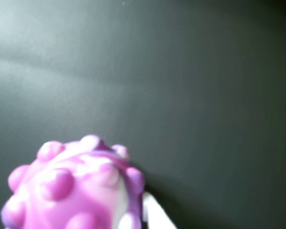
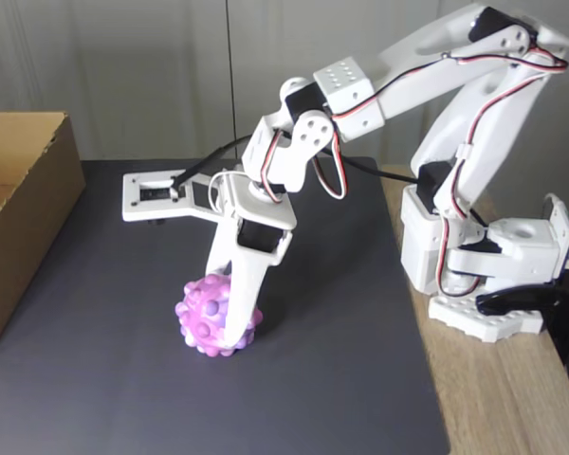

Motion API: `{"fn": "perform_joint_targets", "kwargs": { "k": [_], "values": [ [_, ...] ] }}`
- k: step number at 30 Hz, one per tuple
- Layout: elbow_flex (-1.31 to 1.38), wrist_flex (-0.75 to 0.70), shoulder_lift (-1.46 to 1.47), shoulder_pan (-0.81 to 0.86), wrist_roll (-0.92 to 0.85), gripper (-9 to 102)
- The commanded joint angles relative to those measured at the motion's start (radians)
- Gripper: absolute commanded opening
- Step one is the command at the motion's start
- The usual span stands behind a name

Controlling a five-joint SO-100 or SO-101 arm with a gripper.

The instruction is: Grasp a ball and put it in the box.

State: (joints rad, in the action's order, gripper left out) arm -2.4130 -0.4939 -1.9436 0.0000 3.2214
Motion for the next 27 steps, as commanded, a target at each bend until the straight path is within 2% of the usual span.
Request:
{"fn": "perform_joint_targets", "kwargs": {
  "k": [1, 8, 20, 27],
  "values": [
    [0.034, 0.014, 0.015, 0.003, 0.014, 40],
    [0.034, 0.023, 0.028, 0.006, 0.023, 26],
    [0.046, 0.017, -0.014, 0.015, 0.020, 22],
    [0.192, -0.048, -0.055, 0.044, 0.008, 20]
  ]
}}
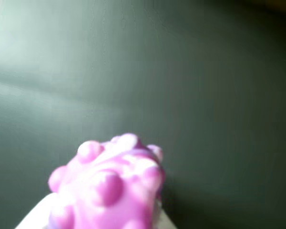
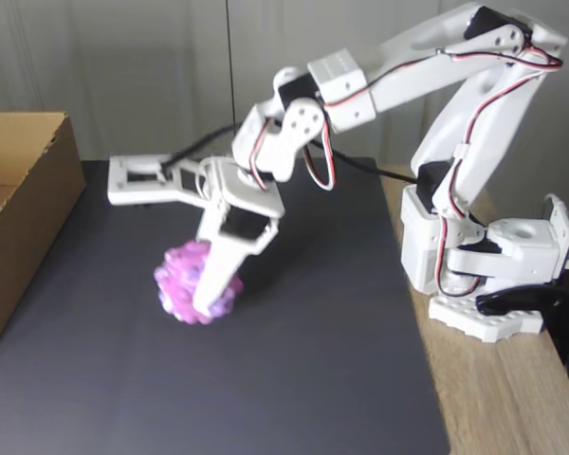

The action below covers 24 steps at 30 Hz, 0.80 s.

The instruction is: Grasp a ball and put it in the box.

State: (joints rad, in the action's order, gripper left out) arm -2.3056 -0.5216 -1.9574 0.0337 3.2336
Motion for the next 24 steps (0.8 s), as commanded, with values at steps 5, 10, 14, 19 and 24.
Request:
{"fn": "perform_joint_targets", "kwargs": {
  "k": [5, 10, 14, 19, 24],
  "values": [
    [0.262, -0.097, -0.046, 0.038, -0.006, 19],
    [0.443, -0.156, -0.028, 0.067, -0.005, 18],
    [0.557, -0.126, -0.003, 0.101, -0.006, 17],
    [0.696, -0.086, 0.077, 0.140, -0.006, 17],
    [0.873, -0.051, 0.204, 0.173, 0.000, 17]
  ]
}}
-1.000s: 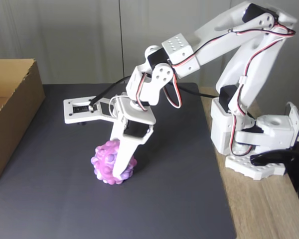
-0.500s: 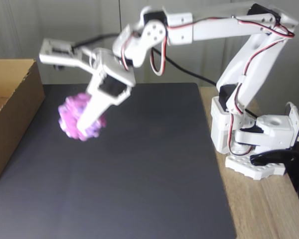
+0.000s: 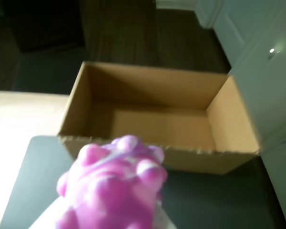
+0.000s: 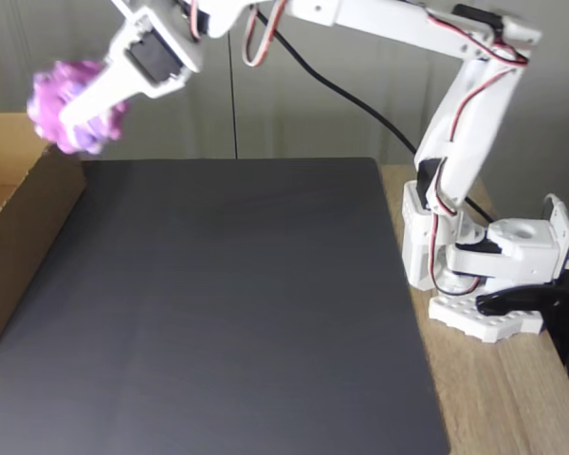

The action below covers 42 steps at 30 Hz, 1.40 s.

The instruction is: Grasp a ball and put it in the box.

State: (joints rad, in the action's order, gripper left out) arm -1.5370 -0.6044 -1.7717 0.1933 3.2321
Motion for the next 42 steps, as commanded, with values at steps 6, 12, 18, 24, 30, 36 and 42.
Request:
{"fn": "perform_joint_targets", "kwargs": {
  "k": [6, 12, 18, 24, 30, 36, 42],
  "values": [
    [0.321, 0.104, 0.183, 0.040, 0.003, 15],
    [0.385, 0.235, 0.279, 0.040, -0.003, 14],
    [0.422, 0.405, 0.380, 0.031, 0.000, 14],
    [0.483, 0.531, 0.491, 0.031, -0.003, 14],
    [0.597, 0.581, 0.630, 0.032, -0.011, 15],
    [0.729, 0.591, 0.773, 0.040, -0.015, 15],
    [0.879, 0.578, 0.910, 0.052, -0.011, 16]
  ]
}}
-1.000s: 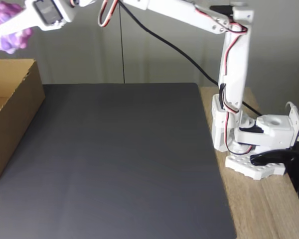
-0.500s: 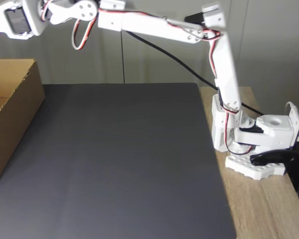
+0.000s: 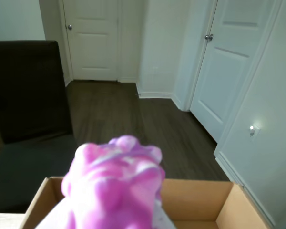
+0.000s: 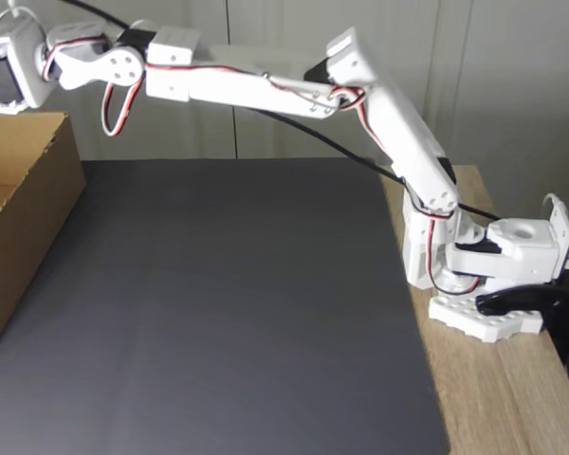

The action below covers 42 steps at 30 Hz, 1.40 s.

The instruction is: Grasp a ball and put it in the box.

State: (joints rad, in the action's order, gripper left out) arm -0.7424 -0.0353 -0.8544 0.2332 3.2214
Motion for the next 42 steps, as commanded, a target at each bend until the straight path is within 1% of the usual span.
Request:
{"fn": "perform_joint_targets", "kwargs": {
  "k": [1, 6, 8, 11, 13, 18, 24, 28, 36, 42],
  "values": [
    [0.103, 0.005, 0.011, 0.012, 0.000, 16],
    [0.152, 0.003, 0.067, 0.018, 0.006, 18],
    [0.153, 0.006, 0.074, 0.021, 0.009, 21],
    [0.155, 0.006, 0.080, 0.026, 0.009, 31],
    [0.155, 0.008, 0.080, 0.029, 0.011, 35],
    [0.155, 0.003, 0.074, 0.031, 0.011, 37],
    [0.155, -0.037, 0.057, 0.037, 0.020, 35],
    [0.155, -0.141, 0.025, 0.046, 0.029, 31],
    [0.155, -0.454, -0.074, 0.055, 0.049, 20],
    [0.143, -0.723, -0.181, 0.064, 0.072, 20]
  ]
}}
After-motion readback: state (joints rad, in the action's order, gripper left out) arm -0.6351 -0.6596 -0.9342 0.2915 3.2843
